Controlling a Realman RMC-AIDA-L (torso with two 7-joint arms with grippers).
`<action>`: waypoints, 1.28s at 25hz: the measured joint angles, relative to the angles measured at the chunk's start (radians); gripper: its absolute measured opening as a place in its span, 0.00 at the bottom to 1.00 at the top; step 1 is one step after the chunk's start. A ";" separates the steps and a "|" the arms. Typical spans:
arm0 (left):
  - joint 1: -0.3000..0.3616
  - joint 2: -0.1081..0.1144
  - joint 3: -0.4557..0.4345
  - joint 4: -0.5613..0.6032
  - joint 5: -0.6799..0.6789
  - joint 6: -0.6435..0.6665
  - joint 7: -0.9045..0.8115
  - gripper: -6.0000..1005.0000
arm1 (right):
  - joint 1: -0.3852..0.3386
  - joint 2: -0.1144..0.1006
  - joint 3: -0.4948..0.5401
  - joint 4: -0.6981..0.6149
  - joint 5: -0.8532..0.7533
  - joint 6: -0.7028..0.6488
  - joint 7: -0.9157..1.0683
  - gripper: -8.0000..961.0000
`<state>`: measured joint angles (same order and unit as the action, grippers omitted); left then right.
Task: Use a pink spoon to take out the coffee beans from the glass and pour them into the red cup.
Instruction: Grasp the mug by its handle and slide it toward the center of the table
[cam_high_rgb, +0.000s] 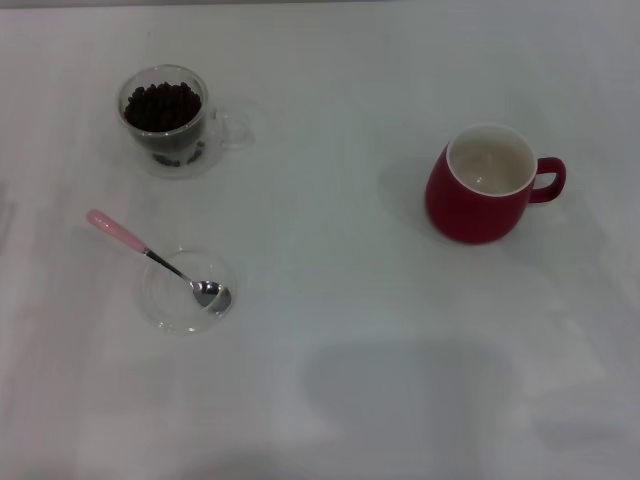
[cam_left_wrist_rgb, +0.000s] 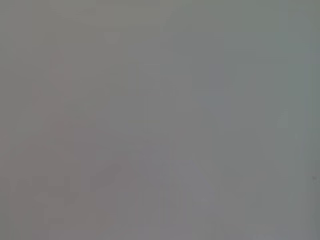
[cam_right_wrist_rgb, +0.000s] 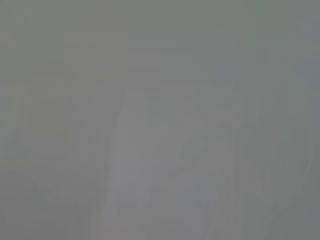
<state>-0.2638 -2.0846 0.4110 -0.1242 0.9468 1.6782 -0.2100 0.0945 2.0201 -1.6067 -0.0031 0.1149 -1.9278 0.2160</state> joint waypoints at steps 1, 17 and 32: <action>0.000 0.000 0.000 0.000 0.000 0.000 0.000 0.86 | -0.001 0.000 0.000 0.000 0.000 0.000 0.002 0.91; -0.007 0.002 0.002 0.000 -0.001 -0.006 0.000 0.86 | -0.003 0.000 -0.018 0.043 -0.009 0.013 0.026 0.91; -0.008 0.001 -0.001 -0.001 -0.005 -0.014 0.000 0.86 | 0.040 -0.012 -0.202 0.089 -0.133 0.237 0.096 0.90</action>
<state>-0.2714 -2.0831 0.4098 -0.1249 0.9423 1.6643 -0.2102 0.1350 2.0083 -1.8085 0.0856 -0.0182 -1.6906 0.3118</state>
